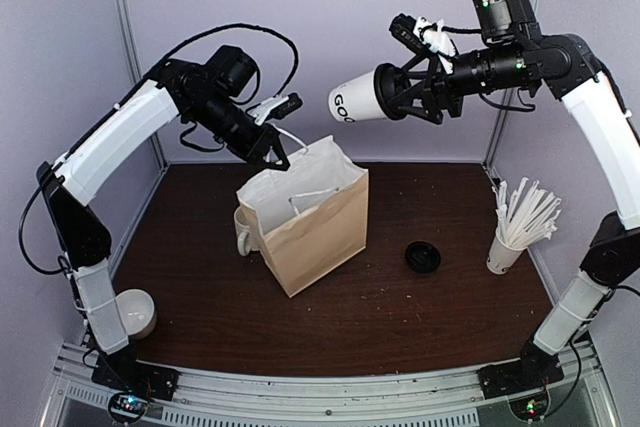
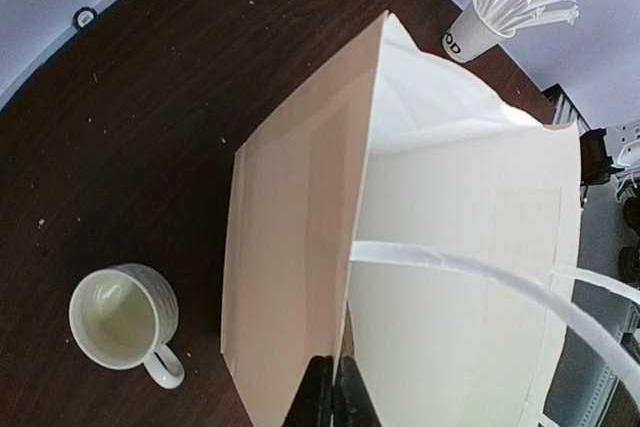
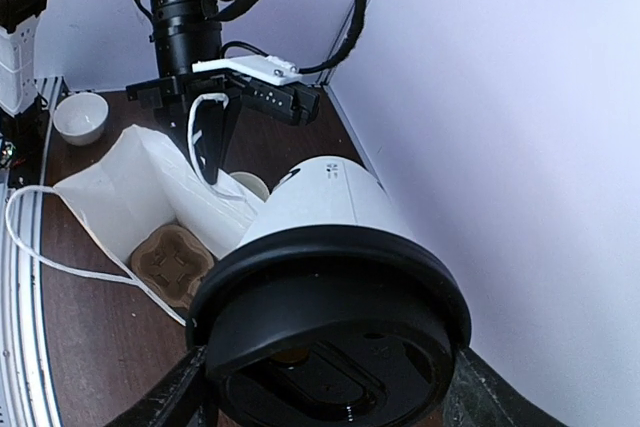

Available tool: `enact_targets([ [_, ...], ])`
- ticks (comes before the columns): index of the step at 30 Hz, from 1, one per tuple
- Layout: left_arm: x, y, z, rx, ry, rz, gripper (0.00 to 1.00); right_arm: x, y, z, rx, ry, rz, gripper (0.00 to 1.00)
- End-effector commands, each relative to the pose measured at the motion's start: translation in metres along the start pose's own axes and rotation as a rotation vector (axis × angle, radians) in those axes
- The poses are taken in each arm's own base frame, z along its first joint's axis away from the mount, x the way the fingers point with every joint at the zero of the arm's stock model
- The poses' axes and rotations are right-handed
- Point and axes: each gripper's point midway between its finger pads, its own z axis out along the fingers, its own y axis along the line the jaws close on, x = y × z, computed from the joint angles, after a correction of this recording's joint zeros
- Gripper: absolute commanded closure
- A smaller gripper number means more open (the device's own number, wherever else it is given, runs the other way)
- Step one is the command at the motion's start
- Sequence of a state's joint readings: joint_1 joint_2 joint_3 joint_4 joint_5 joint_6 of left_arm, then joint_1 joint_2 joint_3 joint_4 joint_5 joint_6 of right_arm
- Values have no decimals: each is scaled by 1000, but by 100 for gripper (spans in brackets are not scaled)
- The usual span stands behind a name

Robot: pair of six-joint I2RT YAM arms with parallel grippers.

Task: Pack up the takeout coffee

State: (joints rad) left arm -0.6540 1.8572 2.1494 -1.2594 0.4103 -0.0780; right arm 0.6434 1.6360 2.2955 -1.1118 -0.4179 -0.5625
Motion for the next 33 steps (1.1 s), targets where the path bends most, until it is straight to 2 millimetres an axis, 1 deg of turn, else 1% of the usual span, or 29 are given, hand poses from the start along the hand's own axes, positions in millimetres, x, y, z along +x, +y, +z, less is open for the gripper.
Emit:
enact_targets([
  [1,-26,-5,2,23,-60,98,100,15,-10,-15,77,69,-60,29],
  [3,-30,-2,11,25,-55,125,100,18,-10,-21,81,77,-68,29],
  [6,-34,-4,18,48,-57,149,100,26,-4,-23,56,96,-80,29],
  [13,-40,-5,29,55,-54,156,100,51,9,-22,-21,210,-157,28],
  [15,-40,-6,36,58,-46,154,100,56,18,-21,-59,224,-163,28],
  [18,-41,-13,48,62,-36,171,100,65,27,-11,-87,253,-170,29],
  [22,-43,-30,63,82,-27,196,99,76,35,2,-107,305,-195,30],
  [24,-44,-38,67,89,-31,207,94,78,36,4,-107,316,-203,30],
  [26,-47,-41,68,81,-42,213,86,77,38,3,-111,313,-213,30],
  [29,-53,-41,69,75,-64,218,78,80,43,4,-122,327,-245,30],
  [31,-58,-40,67,65,-81,184,74,85,47,7,-133,350,-258,30],
  [33,-63,-39,64,55,-105,182,66,88,52,11,-148,363,-262,30],
])
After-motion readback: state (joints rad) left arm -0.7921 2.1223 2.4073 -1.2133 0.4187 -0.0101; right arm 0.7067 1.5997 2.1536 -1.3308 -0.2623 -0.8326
